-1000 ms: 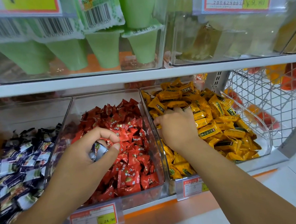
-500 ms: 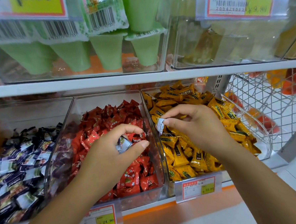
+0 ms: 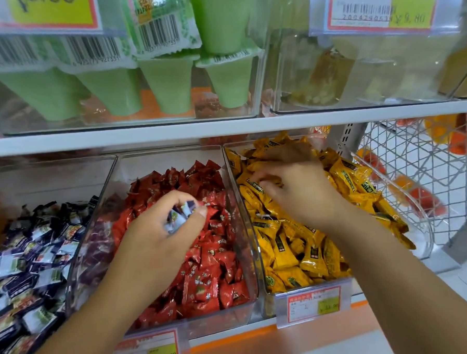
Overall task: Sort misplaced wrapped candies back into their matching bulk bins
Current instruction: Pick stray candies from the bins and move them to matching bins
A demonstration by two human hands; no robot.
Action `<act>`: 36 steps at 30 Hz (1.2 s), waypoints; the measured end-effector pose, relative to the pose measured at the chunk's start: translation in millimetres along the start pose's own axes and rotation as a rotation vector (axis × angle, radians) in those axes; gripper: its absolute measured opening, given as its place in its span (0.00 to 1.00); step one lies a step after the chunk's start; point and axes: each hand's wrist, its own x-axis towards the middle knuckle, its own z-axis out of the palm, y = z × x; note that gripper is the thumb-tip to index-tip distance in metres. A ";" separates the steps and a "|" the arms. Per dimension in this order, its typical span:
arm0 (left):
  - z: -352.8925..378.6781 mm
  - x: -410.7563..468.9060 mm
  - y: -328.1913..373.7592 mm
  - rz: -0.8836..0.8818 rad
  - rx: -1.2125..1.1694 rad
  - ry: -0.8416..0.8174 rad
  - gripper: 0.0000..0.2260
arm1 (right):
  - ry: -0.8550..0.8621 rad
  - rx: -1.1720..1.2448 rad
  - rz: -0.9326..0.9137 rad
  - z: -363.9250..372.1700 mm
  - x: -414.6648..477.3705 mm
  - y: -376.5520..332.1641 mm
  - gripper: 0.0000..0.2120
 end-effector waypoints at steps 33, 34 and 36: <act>-14.1 -1.1 -8.7 0.000 -0.048 0.004 0.07 | -0.126 -0.140 0.003 25.2 6.0 -8.6 0.15; -12.0 -1.0 -7.9 0.007 -0.051 -0.007 0.09 | -0.109 -0.103 -0.011 24.0 4.5 -7.2 0.15; -7.8 -1.0 -6.3 0.020 -0.067 -0.017 0.11 | -0.073 -0.003 -0.030 19.4 1.2 -4.4 0.13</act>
